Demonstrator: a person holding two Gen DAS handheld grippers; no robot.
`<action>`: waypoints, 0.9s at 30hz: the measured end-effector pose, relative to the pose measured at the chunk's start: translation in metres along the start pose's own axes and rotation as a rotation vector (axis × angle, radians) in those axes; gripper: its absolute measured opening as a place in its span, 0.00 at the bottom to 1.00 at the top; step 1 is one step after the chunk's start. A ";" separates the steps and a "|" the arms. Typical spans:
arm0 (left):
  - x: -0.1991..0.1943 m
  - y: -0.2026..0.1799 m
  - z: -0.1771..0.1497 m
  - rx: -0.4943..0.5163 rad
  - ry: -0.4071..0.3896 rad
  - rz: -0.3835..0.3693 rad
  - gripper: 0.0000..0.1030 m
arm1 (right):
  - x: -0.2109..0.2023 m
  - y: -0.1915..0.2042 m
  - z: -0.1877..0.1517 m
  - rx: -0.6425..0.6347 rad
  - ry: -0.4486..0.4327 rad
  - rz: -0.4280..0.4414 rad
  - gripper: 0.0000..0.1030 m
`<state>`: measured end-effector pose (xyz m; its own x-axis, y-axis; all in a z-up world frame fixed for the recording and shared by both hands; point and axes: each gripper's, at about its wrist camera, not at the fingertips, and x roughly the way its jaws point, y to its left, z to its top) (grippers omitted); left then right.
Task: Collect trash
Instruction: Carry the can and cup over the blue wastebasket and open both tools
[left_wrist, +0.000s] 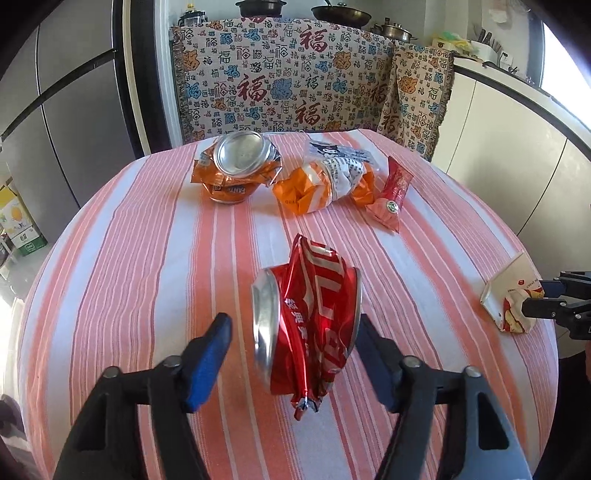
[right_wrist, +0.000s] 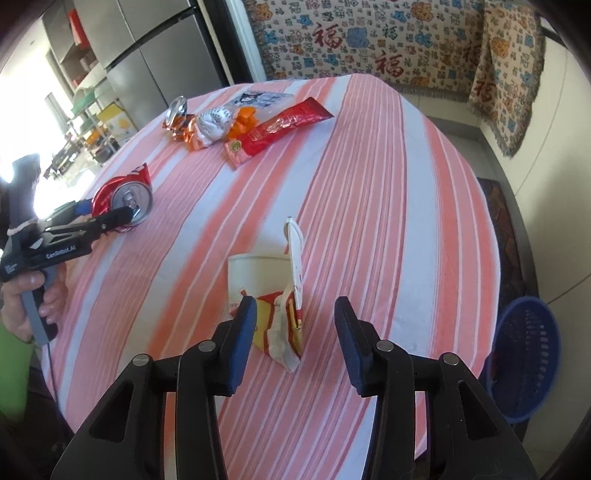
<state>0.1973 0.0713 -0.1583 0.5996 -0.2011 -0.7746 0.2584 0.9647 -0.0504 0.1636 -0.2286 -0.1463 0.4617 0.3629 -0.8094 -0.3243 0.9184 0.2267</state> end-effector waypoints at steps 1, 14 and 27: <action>0.001 0.000 0.000 -0.002 0.009 -0.011 0.44 | 0.001 0.000 0.000 0.001 0.006 0.006 0.34; -0.019 -0.012 -0.008 -0.058 -0.022 -0.085 0.42 | -0.033 0.000 -0.001 0.018 -0.078 0.031 0.09; -0.037 -0.102 -0.001 0.042 -0.033 -0.175 0.42 | -0.056 -0.021 -0.022 0.081 -0.123 0.046 0.09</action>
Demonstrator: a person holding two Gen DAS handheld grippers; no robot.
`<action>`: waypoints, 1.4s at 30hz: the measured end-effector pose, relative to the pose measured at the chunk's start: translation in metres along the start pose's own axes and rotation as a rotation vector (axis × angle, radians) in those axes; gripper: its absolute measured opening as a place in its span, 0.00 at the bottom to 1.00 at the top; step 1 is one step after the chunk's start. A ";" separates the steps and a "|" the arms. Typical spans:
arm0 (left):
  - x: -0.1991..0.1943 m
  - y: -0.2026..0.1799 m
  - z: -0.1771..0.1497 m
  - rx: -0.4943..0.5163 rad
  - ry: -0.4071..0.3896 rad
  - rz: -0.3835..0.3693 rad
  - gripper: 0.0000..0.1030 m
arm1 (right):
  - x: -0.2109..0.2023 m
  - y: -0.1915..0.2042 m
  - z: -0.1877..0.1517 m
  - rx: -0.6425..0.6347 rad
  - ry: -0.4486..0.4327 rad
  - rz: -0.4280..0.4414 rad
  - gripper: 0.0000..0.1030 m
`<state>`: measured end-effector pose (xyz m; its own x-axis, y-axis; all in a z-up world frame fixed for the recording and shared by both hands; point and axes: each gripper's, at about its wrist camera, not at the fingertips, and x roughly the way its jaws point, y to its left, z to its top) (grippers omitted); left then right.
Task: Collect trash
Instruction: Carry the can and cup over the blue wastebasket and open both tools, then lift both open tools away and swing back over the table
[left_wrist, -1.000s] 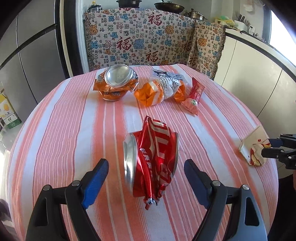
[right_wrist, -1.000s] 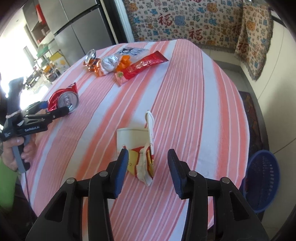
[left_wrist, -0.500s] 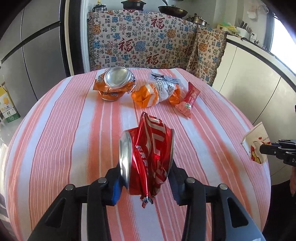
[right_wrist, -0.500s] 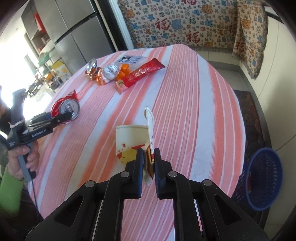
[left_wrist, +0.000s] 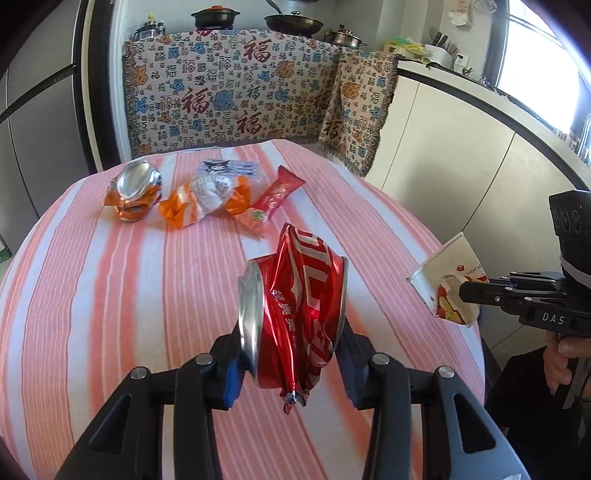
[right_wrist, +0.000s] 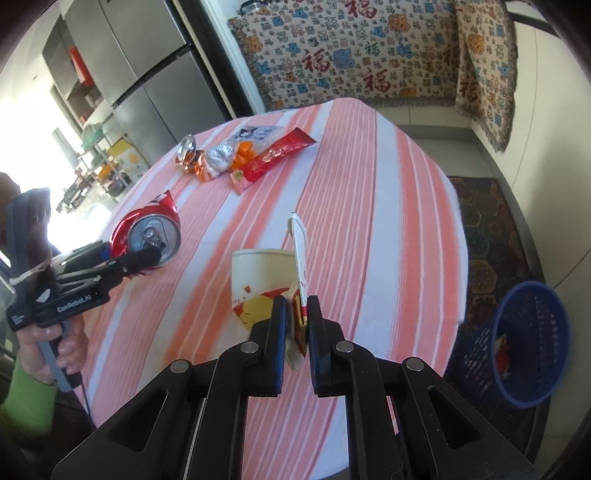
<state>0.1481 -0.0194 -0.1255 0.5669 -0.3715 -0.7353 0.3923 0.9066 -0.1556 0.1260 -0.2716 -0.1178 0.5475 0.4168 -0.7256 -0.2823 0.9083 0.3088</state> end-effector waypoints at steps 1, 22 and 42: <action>0.002 -0.009 0.003 0.007 -0.001 -0.012 0.42 | -0.004 -0.005 0.000 0.009 -0.009 -0.007 0.09; 0.123 -0.293 0.080 0.212 0.106 -0.343 0.42 | -0.105 -0.272 -0.023 0.319 -0.093 -0.423 0.09; 0.313 -0.390 0.060 0.289 0.270 -0.262 0.63 | -0.088 -0.392 -0.048 0.518 -0.102 -0.432 0.43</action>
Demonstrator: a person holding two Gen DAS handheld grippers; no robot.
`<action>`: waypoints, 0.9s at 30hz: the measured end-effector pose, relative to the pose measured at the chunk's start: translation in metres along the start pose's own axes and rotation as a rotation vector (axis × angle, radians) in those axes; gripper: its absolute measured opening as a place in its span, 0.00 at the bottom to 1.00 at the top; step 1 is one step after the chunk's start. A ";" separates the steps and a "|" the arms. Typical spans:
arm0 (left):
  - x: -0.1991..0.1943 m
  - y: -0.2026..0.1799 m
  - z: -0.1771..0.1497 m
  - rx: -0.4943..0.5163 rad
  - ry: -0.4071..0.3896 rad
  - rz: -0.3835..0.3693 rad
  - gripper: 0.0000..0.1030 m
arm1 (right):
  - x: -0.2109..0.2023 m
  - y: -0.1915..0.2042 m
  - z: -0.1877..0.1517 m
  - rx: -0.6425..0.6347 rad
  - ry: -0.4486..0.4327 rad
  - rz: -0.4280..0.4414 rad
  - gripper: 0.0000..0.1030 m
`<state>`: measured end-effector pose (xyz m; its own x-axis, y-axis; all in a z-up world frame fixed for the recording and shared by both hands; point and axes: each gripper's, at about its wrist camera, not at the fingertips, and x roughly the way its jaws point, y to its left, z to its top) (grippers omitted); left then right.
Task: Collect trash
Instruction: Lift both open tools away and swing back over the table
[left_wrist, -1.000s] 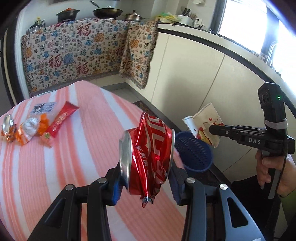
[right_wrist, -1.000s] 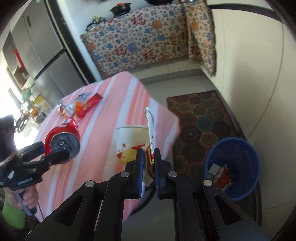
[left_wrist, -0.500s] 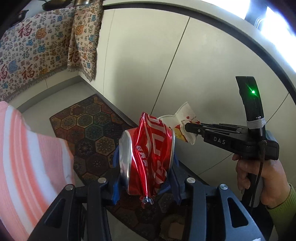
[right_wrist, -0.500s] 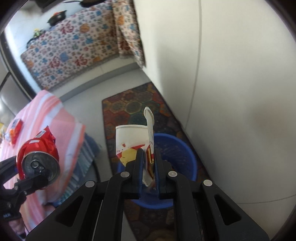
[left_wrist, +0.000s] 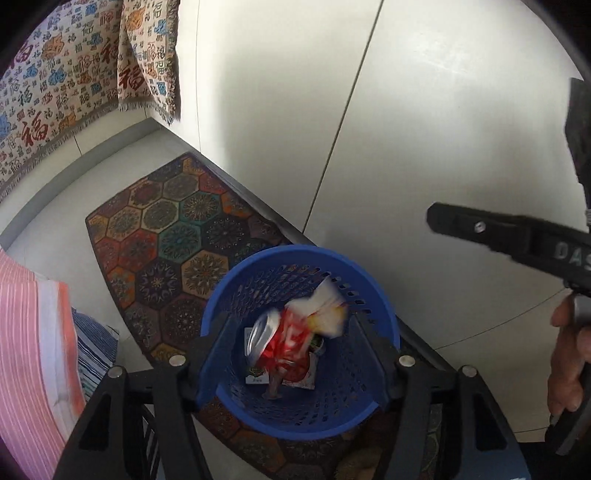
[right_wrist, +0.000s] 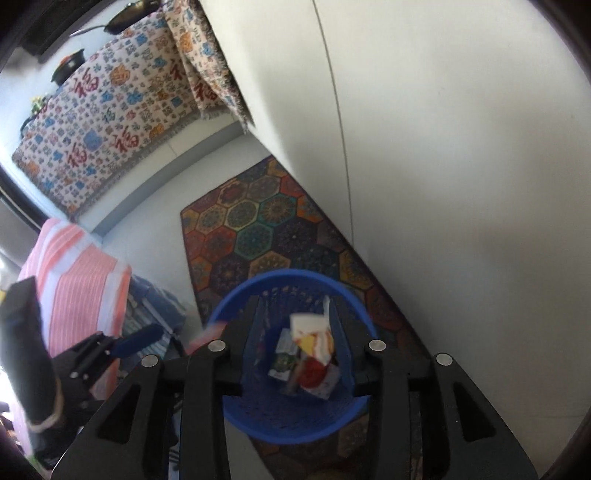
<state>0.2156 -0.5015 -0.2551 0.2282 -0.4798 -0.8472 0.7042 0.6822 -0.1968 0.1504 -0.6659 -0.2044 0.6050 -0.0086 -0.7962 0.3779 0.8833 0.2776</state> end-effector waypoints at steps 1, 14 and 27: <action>-0.007 0.001 0.000 -0.005 -0.016 -0.008 0.63 | -0.004 0.002 0.001 -0.007 -0.013 -0.007 0.50; -0.235 0.102 -0.110 -0.101 -0.227 0.055 0.76 | -0.062 0.115 -0.023 -0.177 -0.199 -0.093 0.99; -0.340 0.315 -0.265 -0.308 -0.189 0.448 0.76 | -0.066 0.380 -0.166 -0.483 -0.053 0.223 0.99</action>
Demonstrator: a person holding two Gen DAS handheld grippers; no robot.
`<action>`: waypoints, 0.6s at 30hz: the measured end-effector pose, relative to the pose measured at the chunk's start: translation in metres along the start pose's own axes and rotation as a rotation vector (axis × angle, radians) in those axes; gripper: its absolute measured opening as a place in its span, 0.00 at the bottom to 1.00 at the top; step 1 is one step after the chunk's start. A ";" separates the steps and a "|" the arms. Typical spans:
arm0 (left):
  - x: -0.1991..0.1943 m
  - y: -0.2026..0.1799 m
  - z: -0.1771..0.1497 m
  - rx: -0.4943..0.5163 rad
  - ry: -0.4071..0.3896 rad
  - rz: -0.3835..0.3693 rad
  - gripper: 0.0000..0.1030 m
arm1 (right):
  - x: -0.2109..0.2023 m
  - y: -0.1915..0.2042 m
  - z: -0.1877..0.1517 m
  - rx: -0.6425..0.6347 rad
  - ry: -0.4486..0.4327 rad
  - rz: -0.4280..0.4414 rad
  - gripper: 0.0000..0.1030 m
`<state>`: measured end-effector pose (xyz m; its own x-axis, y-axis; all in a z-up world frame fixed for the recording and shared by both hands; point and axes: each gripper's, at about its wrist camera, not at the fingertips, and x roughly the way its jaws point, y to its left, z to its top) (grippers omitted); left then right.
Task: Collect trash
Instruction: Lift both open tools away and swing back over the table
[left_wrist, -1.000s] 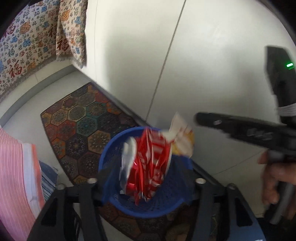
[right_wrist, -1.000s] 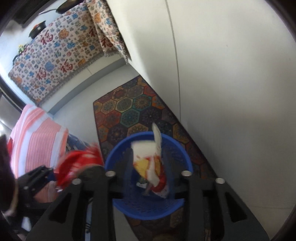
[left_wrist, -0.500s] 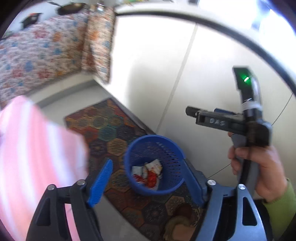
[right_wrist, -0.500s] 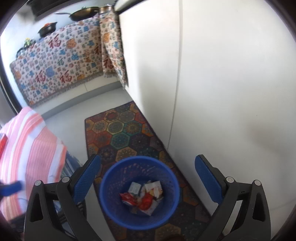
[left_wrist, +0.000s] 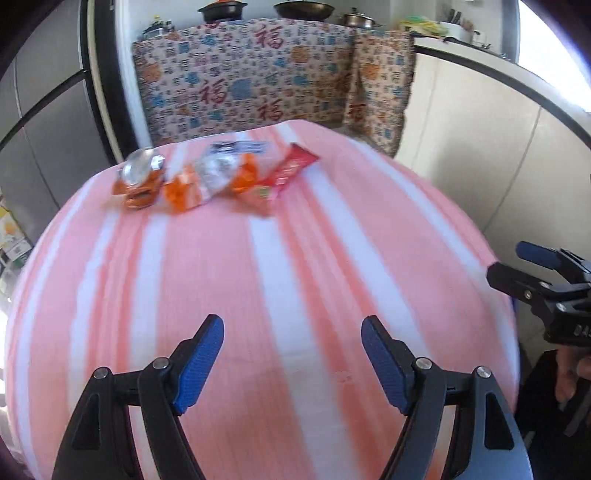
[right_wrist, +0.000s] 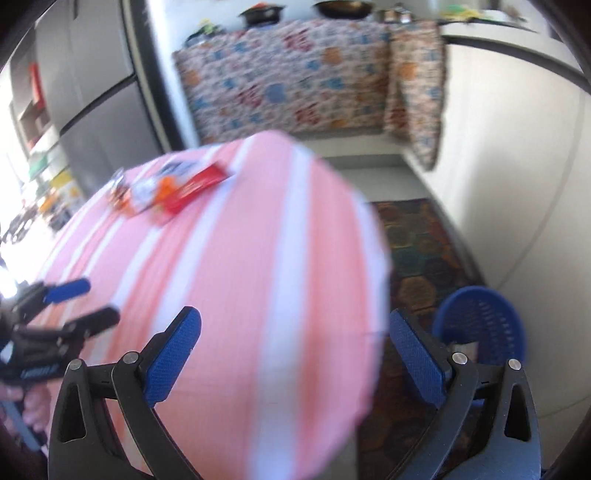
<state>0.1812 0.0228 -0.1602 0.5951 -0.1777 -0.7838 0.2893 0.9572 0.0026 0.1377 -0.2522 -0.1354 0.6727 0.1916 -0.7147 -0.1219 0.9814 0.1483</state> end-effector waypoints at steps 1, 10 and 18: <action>0.002 0.016 -0.002 0.002 -0.002 0.029 0.76 | 0.009 0.013 0.003 -0.011 0.011 0.002 0.99; 0.028 0.109 -0.006 -0.120 0.012 0.049 0.78 | 0.089 0.077 0.019 -0.137 0.088 -0.055 1.00; 0.028 0.100 -0.005 -0.099 0.021 0.069 0.81 | 0.093 0.076 0.019 -0.133 0.087 -0.044 1.00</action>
<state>0.2233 0.1150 -0.1847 0.5951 -0.1064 -0.7966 0.1719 0.9851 -0.0031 0.2043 -0.1596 -0.1775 0.6143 0.1429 -0.7761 -0.1931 0.9808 0.0277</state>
